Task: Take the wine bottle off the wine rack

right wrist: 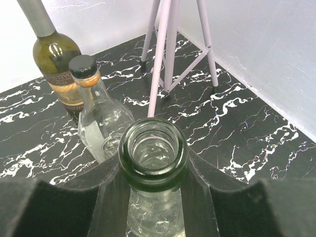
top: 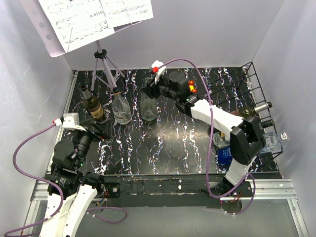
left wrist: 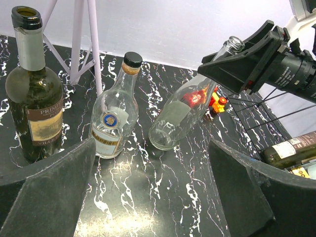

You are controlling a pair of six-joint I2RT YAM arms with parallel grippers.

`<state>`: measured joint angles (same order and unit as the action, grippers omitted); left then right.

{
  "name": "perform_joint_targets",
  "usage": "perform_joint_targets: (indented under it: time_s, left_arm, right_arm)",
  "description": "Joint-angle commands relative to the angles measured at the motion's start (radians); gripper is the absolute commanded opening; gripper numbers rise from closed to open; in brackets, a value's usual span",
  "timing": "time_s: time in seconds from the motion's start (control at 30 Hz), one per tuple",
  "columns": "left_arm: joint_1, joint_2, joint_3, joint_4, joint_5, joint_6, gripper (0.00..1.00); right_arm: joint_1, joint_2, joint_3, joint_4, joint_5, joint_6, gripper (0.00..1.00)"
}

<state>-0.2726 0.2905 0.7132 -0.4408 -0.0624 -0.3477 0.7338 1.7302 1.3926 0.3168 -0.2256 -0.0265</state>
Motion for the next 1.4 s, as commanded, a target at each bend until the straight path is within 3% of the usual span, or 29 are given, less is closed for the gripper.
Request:
perform_joint_targets:
  time_s: [0.0, 0.33, 0.53, 0.8, 0.9, 1.03, 1.17, 1.37]
  left_arm:
    - [-0.004, -0.008, 0.000, -0.001, -0.004, 0.013, 0.98]
    - [-0.005, -0.008, 0.002, 0.001, -0.004, 0.013, 0.98]
    - [-0.005, -0.005, 0.002, -0.003, -0.004, 0.013, 0.98]
    - [-0.005, 0.001, 0.002, -0.001, -0.004, 0.013, 0.98]
    - [-0.005, 0.002, 0.002, 0.001, -0.002, 0.013, 0.98]
    - [-0.008, 0.006, 0.000, 0.001, -0.002, 0.013, 0.98]
    - [-0.007, 0.007, -0.001, 0.002, -0.001, 0.013, 0.98]
    - [-0.007, 0.004, 0.000, 0.005, 0.004, 0.013, 0.98]
  right_arm:
    - [0.006, -0.015, 0.112, 0.206, 0.022, -0.023, 0.01]
    - [0.006, 0.008, 0.092, 0.214, 0.051, -0.015, 0.04]
    - [0.006, -0.003, 0.079, 0.202, 0.086, -0.007, 0.39]
    - [0.006, -0.060, 0.026, 0.197, 0.112, 0.014, 0.67]
    - [0.006, -0.099, -0.010, 0.174, 0.141, 0.048, 0.71]
    - [0.006, -0.190, -0.026, 0.039, 0.256, 0.140, 0.70]
    - [0.006, -0.296, -0.033, -0.204, 0.426, 0.252, 0.69]
    - [0.004, -0.412, -0.015, -0.603, 0.860, 0.512, 0.70]
